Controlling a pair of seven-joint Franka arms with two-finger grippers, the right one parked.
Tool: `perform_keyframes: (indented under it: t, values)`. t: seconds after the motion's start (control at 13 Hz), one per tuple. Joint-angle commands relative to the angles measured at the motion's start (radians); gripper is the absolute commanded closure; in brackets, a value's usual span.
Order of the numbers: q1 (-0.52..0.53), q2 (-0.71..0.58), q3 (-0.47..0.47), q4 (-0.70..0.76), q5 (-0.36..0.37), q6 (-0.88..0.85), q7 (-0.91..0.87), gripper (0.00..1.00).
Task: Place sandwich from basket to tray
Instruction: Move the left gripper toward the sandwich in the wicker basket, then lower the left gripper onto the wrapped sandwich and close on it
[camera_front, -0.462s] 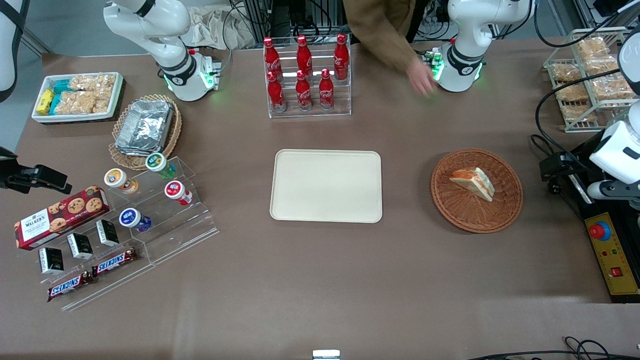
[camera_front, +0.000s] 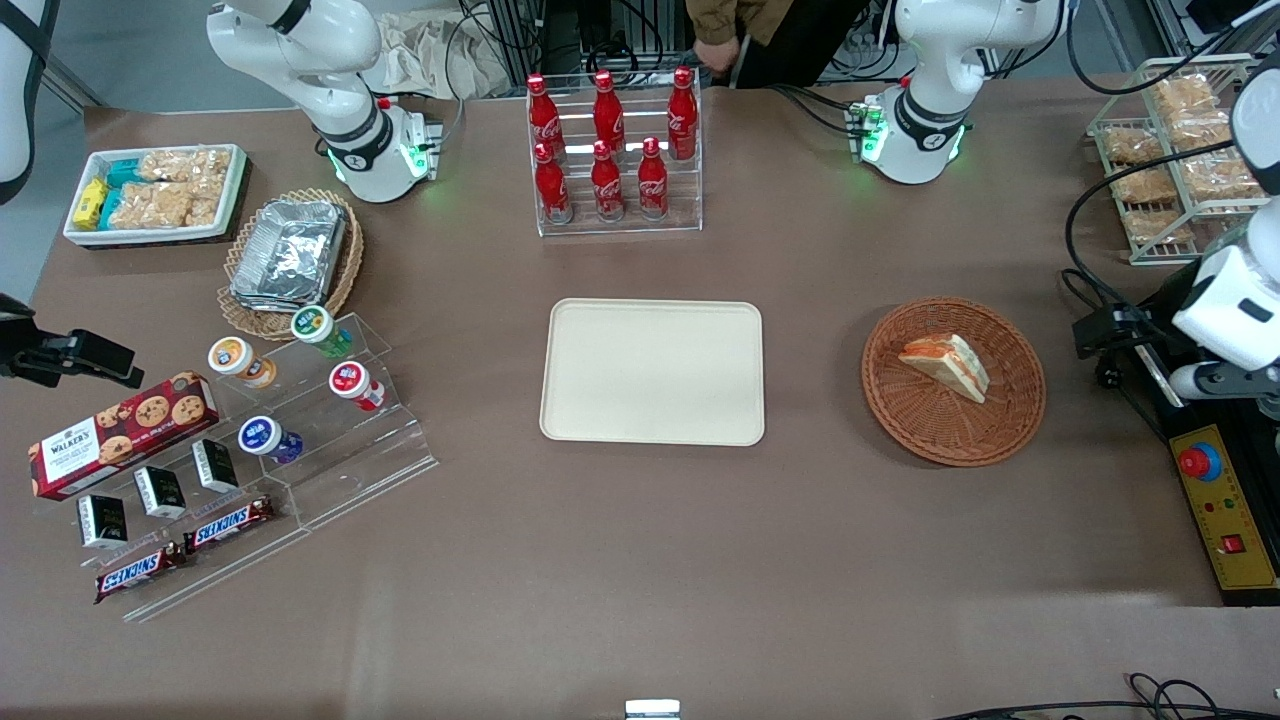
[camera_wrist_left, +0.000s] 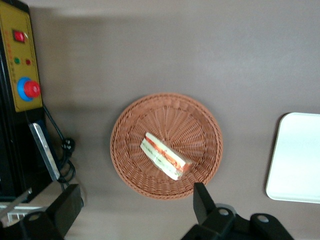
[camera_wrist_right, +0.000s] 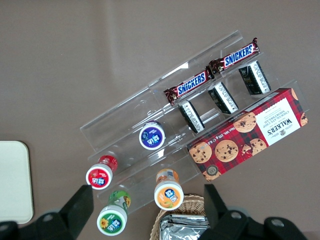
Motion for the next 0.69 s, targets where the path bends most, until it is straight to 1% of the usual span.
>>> perform_keyframes:
  t: [0.0, 0.08, 0.15, 0.31, 0.38, 0.54, 0.62]
  values:
    - [-0.002, -0.219, 0.003, -0.373, -0.019, 0.197, -0.059, 0.00]
    - [-0.002, -0.268, 0.004, -0.479, -0.020, 0.275, -0.117, 0.00]
    - [-0.004, -0.286, 0.001, -0.547, -0.020, 0.316, -0.181, 0.00]
    - [-0.010, -0.275, -0.017, -0.591, -0.010, 0.330, -0.336, 0.00]
    - [-0.008, -0.263, -0.032, -0.598, -0.010, 0.334, -0.384, 0.01]
    - [-0.011, -0.202, -0.045, -0.602, -0.010, 0.344, -0.547, 0.01]
    - [-0.011, -0.170, -0.066, -0.614, -0.010, 0.389, -0.629, 0.01]
